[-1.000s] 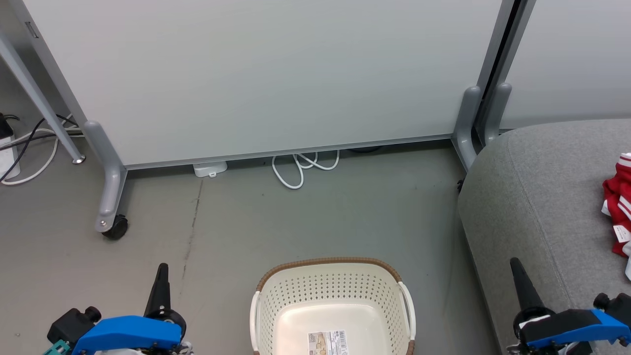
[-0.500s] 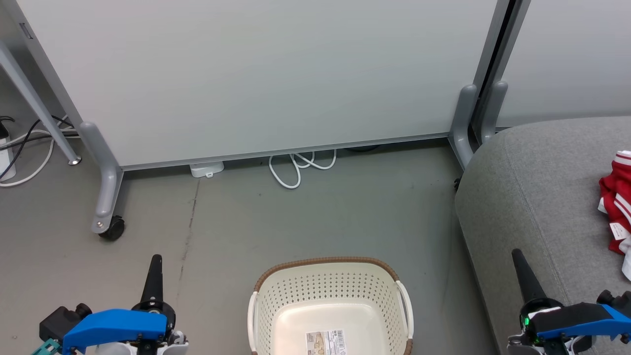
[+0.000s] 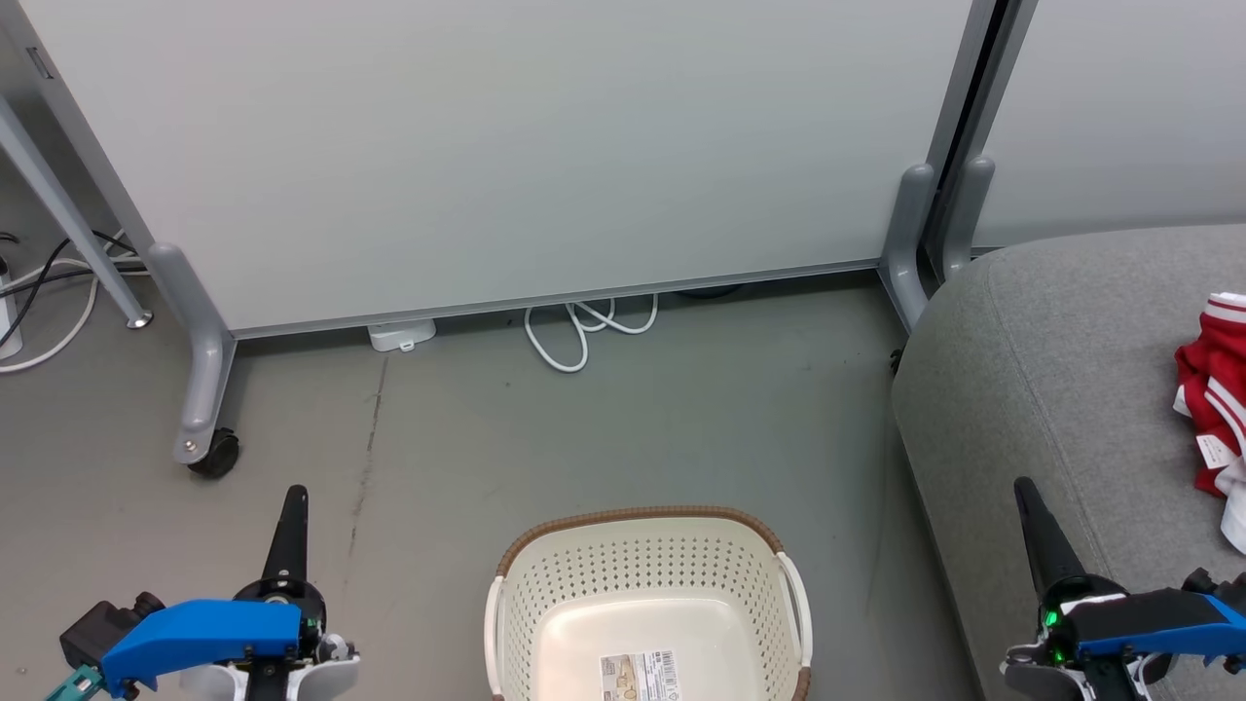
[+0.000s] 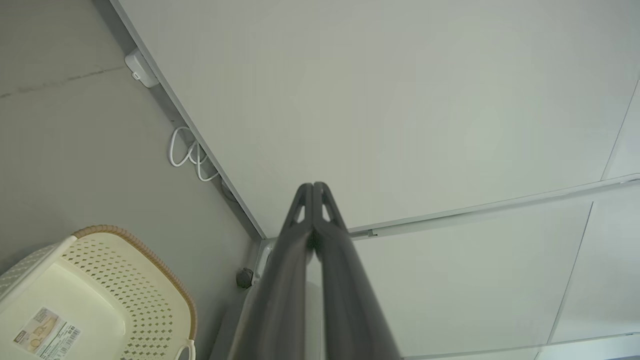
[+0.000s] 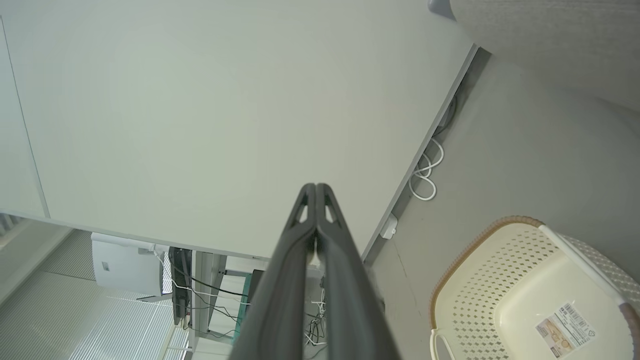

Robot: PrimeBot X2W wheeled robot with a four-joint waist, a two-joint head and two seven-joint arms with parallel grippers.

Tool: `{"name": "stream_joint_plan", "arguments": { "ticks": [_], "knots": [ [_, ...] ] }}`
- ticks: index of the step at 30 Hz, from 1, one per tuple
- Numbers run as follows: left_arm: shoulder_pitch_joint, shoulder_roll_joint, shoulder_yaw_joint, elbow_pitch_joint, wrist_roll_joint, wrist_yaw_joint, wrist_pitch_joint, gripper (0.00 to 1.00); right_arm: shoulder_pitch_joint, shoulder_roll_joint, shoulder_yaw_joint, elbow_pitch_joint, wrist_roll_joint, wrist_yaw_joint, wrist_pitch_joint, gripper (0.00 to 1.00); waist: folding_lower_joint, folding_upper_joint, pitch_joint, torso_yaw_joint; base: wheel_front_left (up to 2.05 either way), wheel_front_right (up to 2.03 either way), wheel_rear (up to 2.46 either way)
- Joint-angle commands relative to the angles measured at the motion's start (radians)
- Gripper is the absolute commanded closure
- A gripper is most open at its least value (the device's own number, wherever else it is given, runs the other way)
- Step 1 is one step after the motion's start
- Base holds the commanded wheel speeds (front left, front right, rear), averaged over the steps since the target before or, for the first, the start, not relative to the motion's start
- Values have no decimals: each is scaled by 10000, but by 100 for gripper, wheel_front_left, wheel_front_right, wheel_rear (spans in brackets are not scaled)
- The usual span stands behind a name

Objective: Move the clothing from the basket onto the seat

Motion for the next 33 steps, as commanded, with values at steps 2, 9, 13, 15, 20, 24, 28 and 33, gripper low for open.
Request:
{"name": "stream_joint_plan", "arguments": {
  "ticks": [2, 9, 13, 15, 20, 24, 28, 33],
  "knots": [
    [-206, -1, 125, -138, -347, -13, 108, 100, -192, -82, -32, -113, 413, 6, 83, 100, 0, -1, 4, -20, 0, 0, 0],
    [-246, -20, 243, -237, -870, -14, 246, 100, -264, -87, -46, -131, 1007, 7, 168, 100, 0, -1, 13, -65, 0, 0, 0],
    [-268, -28, 277, -273, -1076, -14, 311, 100, -291, -89, -51, -140, 1245, 7, 205, 100, 0, -1, 17, -84, 0, 0, 0],
    [-275, -33, 309, -300, -1213, -14, 354, 100, -314, -89, -55, -146, 1412, 7, 234, 100, 0, -1, 20, -96, 0, 0, 0],
    [-304, -46, 399, -355, -1552, -15, 453, 100, -320, -90, -64, -152, 1787, 7, 270, 100, 0, -1, 26, -128, 0, 0, 0],
    [-328, -53, 468, -396, -1813, -16, 527, 100, -366, -92, -70, -166, 2094, 7, 326, 100, 0, -1, 31, -153, 0, 0, 0],
    [-327, -59, 526, -446, -2075, -16, 592, 100, -380, -94, -78, -178, 2378, 7, 362, 100, 0, -1, 36, -179, 0, 0, 0],
    [-337, -69, 583, -502, -2379, -17, 691, 100, -412, -95, -85, -184, 2736, 7, 412, 100, 0, -1, 43, -210, 0, 0, 0]
  ]
}}
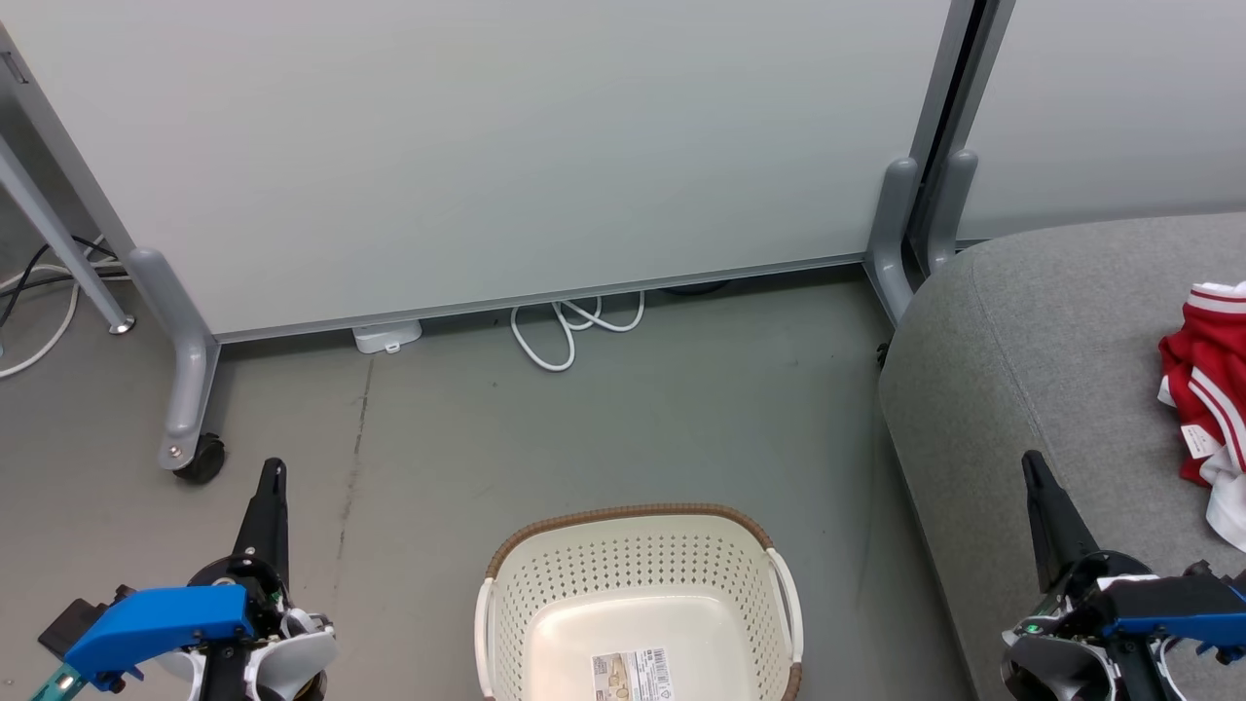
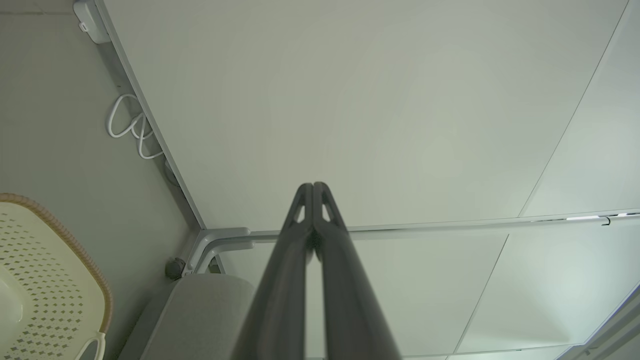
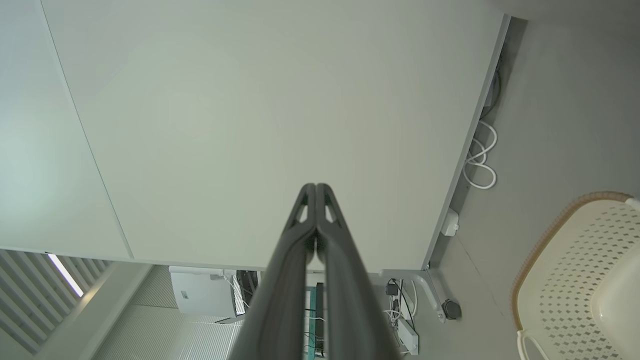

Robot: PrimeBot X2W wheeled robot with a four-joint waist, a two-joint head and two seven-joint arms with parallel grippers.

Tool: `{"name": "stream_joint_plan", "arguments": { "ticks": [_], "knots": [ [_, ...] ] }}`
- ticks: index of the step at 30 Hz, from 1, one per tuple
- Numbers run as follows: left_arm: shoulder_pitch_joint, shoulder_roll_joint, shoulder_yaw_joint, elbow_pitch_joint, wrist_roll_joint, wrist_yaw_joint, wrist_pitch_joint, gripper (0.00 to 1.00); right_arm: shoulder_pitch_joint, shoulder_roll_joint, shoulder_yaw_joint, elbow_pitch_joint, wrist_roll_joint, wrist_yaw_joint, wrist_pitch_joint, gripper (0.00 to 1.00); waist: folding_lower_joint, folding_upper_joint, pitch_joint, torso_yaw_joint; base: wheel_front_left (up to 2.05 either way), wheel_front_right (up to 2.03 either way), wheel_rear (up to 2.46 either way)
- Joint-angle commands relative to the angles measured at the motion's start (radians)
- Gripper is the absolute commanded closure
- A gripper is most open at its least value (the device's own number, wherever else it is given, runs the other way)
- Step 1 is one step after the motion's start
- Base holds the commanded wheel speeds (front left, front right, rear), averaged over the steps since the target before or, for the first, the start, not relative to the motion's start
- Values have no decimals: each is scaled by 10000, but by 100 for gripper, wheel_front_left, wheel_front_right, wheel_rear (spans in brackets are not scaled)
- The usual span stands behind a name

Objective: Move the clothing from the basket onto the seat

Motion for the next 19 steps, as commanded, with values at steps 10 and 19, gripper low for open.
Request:
{"name": "stream_joint_plan", "arguments": {
  "ticks": [10, 19],
  "knots": [
    [-134, -27, 123, -125, -431, -18, 155, 100, -169, -68, -30, -50, 512, 7, 101, 100, 0, 0, 9, -42, 0, 0, 0],
    [-134, -28, 125, -125, -429, -18, 156, 100, -164, -68, -29, -50, 512, 7, 100, 100, 0, 0, 9, -42, 0, 0, 0]
  ]
}}
